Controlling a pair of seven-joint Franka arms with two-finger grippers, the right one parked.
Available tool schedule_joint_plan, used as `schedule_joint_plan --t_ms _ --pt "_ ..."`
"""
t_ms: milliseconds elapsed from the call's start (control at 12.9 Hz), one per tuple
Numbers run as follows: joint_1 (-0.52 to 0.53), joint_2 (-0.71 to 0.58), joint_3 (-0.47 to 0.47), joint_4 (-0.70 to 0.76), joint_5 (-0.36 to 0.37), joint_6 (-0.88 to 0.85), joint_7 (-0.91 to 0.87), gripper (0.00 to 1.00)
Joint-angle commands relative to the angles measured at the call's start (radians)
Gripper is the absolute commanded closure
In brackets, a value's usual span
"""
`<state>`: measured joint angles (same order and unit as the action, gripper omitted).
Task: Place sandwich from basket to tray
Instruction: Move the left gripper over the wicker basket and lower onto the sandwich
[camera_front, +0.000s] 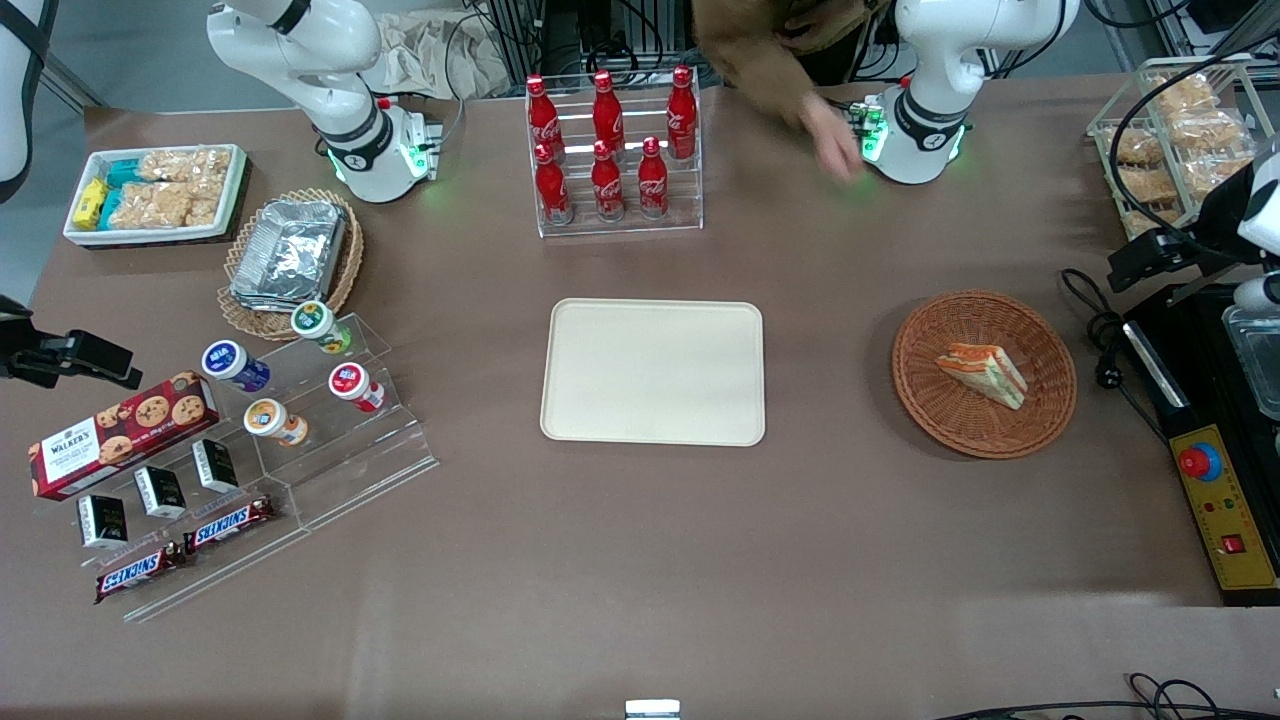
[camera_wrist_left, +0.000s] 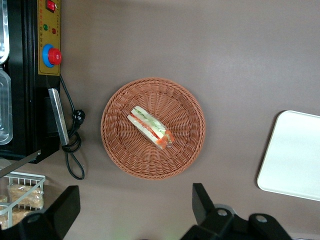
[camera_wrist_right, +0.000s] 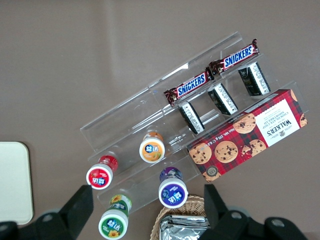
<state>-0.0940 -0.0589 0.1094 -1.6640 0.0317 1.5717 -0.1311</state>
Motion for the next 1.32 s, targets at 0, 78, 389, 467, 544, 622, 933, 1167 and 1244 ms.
schedule_joint_plan --t_ms 0,78,389,467,544,622,933,1167,1244 --pt "0.004 0.016 0.0 0.033 -0.003 -0.016 -0.016 0.0" --pt "0.004 0.017 0.0 0.033 -0.004 -0.016 -0.021 0.0" --pt "0.002 0.045 -0.002 0.004 -0.024 -0.002 -0.459 0.0" --pt "0.002 0.044 -0.002 -0.028 -0.039 -0.012 -0.526 0.0" --pt "0.0 0.034 -0.004 -0.109 -0.015 0.029 -0.521 0.0" --pt "-0.001 0.027 -0.007 -0.156 0.006 0.091 -0.524 0.0" --pt "0.002 0.016 0.0 -0.389 0.007 0.375 -0.666 0.0" --pt "0.002 0.04 0.0 -0.555 0.005 0.666 -0.853 0.0" --pt "0.002 0.072 0.0 -0.56 0.005 0.695 -0.889 0.0"
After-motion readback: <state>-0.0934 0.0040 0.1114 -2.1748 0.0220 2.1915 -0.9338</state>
